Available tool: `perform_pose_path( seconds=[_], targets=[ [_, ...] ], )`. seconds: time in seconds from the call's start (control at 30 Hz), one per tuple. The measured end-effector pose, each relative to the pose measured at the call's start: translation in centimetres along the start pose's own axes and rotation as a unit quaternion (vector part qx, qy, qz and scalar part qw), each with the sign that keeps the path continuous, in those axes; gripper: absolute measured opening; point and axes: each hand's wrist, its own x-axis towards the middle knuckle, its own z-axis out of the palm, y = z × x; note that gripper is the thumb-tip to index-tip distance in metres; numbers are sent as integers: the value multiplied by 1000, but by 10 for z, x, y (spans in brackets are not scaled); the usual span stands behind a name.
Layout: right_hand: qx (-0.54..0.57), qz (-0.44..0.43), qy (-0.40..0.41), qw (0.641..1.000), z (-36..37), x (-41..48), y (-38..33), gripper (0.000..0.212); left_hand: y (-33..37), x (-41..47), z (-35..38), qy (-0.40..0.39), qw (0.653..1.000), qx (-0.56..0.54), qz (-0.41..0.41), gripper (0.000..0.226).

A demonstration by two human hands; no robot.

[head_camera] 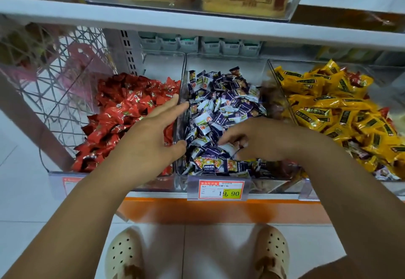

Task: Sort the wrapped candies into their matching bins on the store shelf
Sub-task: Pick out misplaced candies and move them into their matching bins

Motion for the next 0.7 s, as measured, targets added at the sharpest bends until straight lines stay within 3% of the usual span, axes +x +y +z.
perform_pose_path(
  seconds=[0.17, 0.33, 0.4, 0.53, 0.7],
  targets=[
    [-22, 42, 45, 998, -4, -10, 6, 56, 4, -2, 0, 2, 1000, 15, -15, 73],
    [-239, 79, 14, 968, 14, 5, 10, 45, 8, -2, 0, 2, 999, 31, -20, 73],
    [-275, 66, 31, 959, 20, 13, 12, 36, 9, -2, 0, 2, 999, 29, -21, 72],
    [-156, 32, 97, 983, 12, 7, 12, 21, 9, -3, 1, 17, 999, 32, -7, 72],
    [-17, -5, 196, 980, 10, -13, 6, 31, 9, 3, 4, 48, 996, 75, 21, 72]
  ],
)
